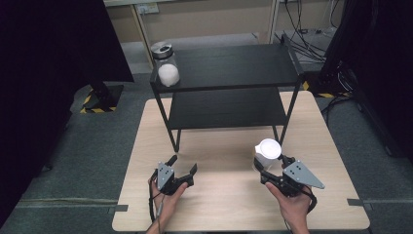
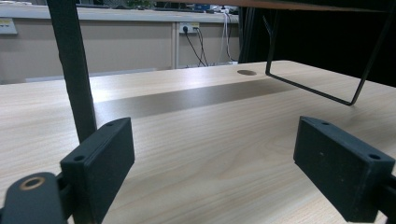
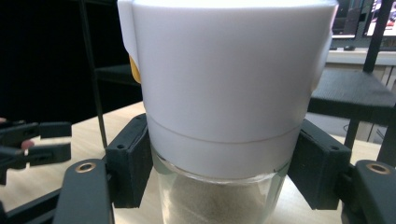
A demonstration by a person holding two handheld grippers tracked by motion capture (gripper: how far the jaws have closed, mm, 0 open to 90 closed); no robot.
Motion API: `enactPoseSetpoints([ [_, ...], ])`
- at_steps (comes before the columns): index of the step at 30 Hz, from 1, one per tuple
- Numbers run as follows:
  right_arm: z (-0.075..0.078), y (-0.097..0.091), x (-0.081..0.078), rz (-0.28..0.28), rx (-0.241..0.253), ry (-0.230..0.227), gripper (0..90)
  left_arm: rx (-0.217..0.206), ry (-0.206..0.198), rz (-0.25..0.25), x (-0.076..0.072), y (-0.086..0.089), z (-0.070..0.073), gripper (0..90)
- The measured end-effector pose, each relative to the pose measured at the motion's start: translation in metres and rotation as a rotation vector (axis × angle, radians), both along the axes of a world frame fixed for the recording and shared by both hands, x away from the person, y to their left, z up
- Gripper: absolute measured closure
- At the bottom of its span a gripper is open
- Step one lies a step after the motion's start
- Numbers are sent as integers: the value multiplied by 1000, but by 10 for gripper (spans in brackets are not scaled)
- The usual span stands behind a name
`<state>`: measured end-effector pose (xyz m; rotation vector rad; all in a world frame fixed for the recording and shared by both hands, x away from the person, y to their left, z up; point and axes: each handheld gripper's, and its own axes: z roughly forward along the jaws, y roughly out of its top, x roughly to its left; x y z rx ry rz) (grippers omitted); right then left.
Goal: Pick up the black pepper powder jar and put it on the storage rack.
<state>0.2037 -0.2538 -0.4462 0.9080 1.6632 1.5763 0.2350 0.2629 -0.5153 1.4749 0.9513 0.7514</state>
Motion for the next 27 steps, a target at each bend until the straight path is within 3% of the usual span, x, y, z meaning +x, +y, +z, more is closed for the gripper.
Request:
enactPoseSetpoints([
  [27,34,10,16,-77,46,-84,309,0,1,0,0,0,0,119],
])
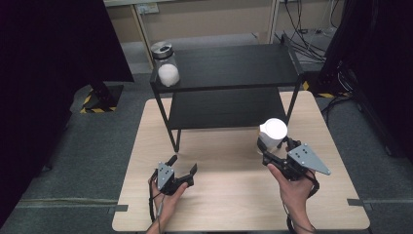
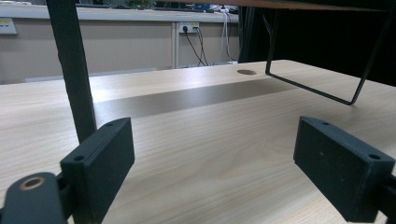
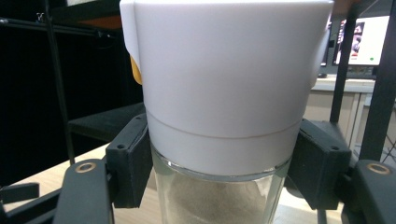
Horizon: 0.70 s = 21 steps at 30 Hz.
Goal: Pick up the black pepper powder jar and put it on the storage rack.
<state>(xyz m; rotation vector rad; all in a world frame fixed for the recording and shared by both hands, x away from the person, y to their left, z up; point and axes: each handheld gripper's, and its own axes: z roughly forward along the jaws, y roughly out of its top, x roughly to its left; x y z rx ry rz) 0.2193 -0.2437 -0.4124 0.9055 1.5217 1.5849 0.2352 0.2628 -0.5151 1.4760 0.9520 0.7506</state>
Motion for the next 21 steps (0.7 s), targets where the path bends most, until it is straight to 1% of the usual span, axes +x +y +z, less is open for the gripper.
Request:
enactPoseSetpoints([
  [6,12,3,3,-16,2,-22,309,0,0,0,0,0,0,119],
  [13,28,5,8,-30,-9,-40,309,1,1,1,0,0,0,120],
  [21,40,9,12,-45,7,-64,309,0,-1,0,0,0,0,119],
])
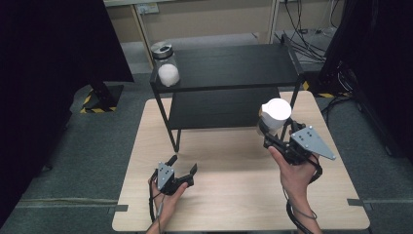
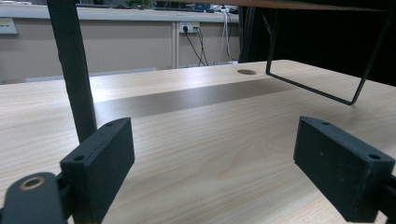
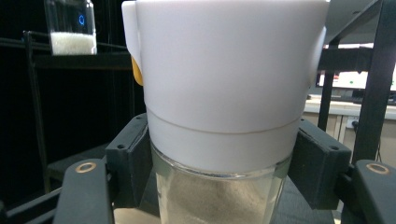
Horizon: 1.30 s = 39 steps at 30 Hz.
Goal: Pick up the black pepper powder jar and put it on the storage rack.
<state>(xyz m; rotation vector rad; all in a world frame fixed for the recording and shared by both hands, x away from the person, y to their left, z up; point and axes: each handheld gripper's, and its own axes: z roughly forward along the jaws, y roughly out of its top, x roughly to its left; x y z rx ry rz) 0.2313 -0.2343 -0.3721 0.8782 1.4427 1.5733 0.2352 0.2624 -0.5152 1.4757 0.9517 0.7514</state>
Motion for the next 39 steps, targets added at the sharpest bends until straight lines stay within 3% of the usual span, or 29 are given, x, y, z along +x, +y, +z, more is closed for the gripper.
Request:
enactPoseSetpoints([
  [16,29,10,9,-26,20,-54,309,0,0,0,0,0,0,119],
  [39,59,13,17,-55,41,-82,309,0,-1,1,0,0,0,119],
])
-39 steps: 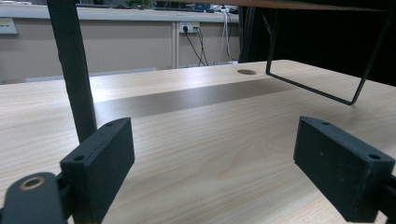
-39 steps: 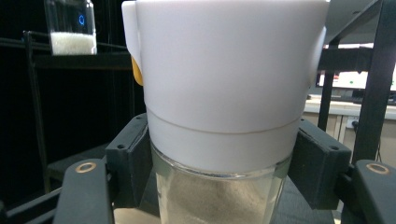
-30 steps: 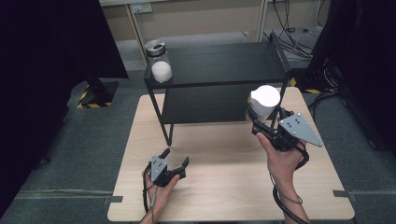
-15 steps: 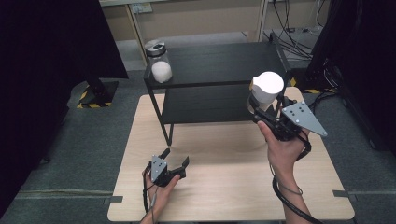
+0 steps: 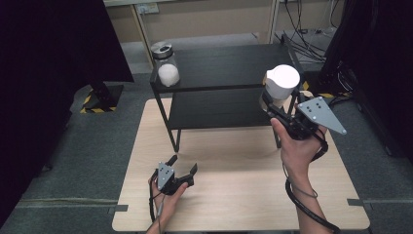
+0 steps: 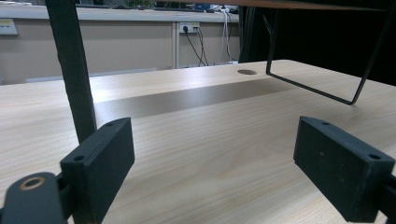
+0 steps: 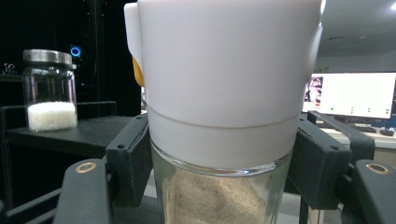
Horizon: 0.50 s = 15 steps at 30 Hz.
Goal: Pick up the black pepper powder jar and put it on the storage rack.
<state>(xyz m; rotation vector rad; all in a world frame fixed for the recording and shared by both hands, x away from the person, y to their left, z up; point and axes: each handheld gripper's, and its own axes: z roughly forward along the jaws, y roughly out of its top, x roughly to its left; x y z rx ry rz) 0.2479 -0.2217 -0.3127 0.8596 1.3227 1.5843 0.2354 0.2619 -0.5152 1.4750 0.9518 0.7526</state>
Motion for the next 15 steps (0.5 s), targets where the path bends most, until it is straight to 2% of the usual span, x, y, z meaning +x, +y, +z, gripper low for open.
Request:
enactPoseSetpoints([
  [15,22,2,7,-14,13,-16,309,-2,0,-2,0,1,0,119],
])
